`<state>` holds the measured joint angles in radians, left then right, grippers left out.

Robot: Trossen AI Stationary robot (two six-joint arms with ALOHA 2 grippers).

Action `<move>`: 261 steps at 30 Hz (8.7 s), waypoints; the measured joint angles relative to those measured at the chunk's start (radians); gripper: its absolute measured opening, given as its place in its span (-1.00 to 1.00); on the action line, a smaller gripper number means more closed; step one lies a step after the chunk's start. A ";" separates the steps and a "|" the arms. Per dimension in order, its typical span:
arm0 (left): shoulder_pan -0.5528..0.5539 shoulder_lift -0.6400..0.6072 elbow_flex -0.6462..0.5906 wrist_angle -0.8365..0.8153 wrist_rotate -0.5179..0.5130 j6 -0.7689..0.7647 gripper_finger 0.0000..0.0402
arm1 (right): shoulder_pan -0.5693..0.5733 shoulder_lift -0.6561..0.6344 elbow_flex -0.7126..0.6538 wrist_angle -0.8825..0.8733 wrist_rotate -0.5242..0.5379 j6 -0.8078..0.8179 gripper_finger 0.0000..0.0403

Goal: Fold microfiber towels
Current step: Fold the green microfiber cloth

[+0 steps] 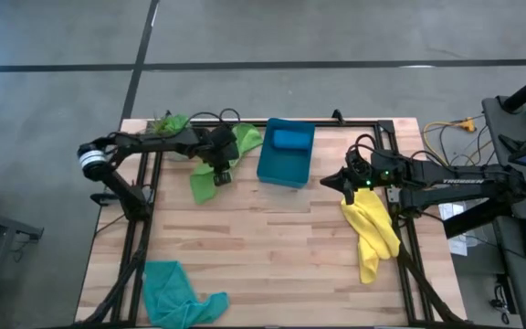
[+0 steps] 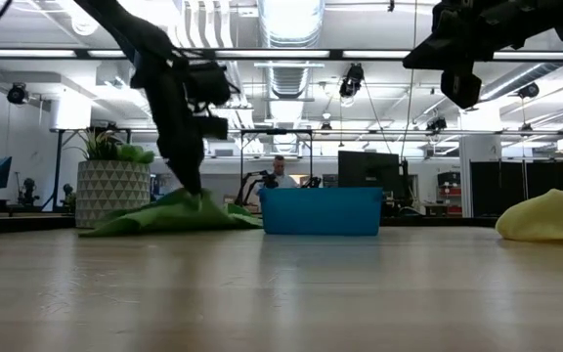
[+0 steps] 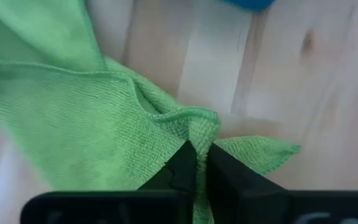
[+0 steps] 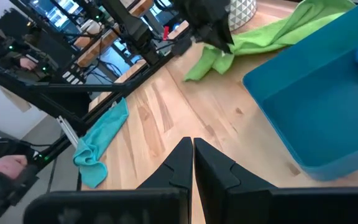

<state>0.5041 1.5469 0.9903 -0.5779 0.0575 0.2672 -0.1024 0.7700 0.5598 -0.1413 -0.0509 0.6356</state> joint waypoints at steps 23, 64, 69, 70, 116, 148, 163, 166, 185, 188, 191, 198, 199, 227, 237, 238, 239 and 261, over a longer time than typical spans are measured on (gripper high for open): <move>-0.030 -0.402 0.071 -0.063 0.113 -0.523 -0.92 | -0.002 0.477 0.091 0.692 -0.062 -0.181 -0.75; -0.120 -0.462 0.061 0.283 -0.065 -0.890 -0.92 | -0.001 0.933 0.909 0.092 0.426 -0.716 -0.38; -0.122 -0.455 0.061 0.287 -0.059 -0.891 -0.92 | -0.003 0.934 0.909 0.091 0.430 -0.737 -0.37; -0.122 -0.455 0.061 0.287 -0.059 -0.891 -0.92 | -0.003 0.936 0.909 0.092 0.435 -0.739 -0.37; -0.124 -0.516 0.051 0.159 0.084 -0.825 -0.99 | 0.000 0.751 0.905 -0.461 0.414 -0.639 -0.96; -0.376 -0.643 -0.189 -0.248 0.536 -0.837 -1.00 | 0.615 0.526 0.449 -0.266 0.238 0.717 -0.96; -0.466 -0.382 -0.565 0.504 0.480 -0.946 -1.00 | 0.840 0.970 0.620 -0.221 0.219 1.079 -0.96; -0.466 -0.315 -0.559 0.568 0.486 -0.967 -1.00 | 0.857 0.963 0.636 -0.235 0.271 1.079 -0.94; -0.474 -0.205 -0.564 0.571 0.485 -0.907 -1.00 | 0.585 0.895 0.610 -0.334 0.362 0.495 -0.56; -0.474 -0.206 -0.565 0.570 0.483 -0.907 -1.00 | 0.473 0.930 0.580 -0.324 0.332 0.396 -0.79; -0.474 -0.206 -0.565 0.569 0.482 -0.908 -1.00 | 0.370 0.957 0.554 -0.279 0.244 0.307 -0.93; -0.474 -0.206 -0.566 0.570 0.459 -0.909 -1.00 | 0.260 1.045 0.531 -0.142 0.027 0.179 -0.96; -0.474 -0.206 -0.566 0.571 0.457 -0.909 -1.00 | 0.254 1.063 0.537 -0.143 0.007 0.169 -0.96; -0.470 -0.207 -0.563 0.578 0.055 -0.909 -1.00 | 0.248 1.164 0.653 -0.697 0.306 0.431 -0.96; -0.448 -0.207 -0.563 0.578 0.007 -0.907 -1.00 | 0.248 1.163 0.648 -0.860 0.354 0.568 -0.96; -0.446 -0.207 -0.563 0.578 0.007 -0.905 -1.00 | 0.248 1.161 0.648 -0.872 0.359 0.580 -0.96; -0.445 -0.207 -0.563 0.578 0.006 -0.891 -1.00 | 0.248 1.158 0.648 -0.883 0.363 0.592 -0.96; -0.440 -0.360 -0.545 0.313 -0.244 -0.755 0.06 | 0.268 1.024 0.639 -0.575 0.420 0.377 -0.96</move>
<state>0.0637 1.1874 0.4451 -0.2648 -0.1863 -0.4877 0.1656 1.7940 1.1989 -0.7160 0.3695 1.0126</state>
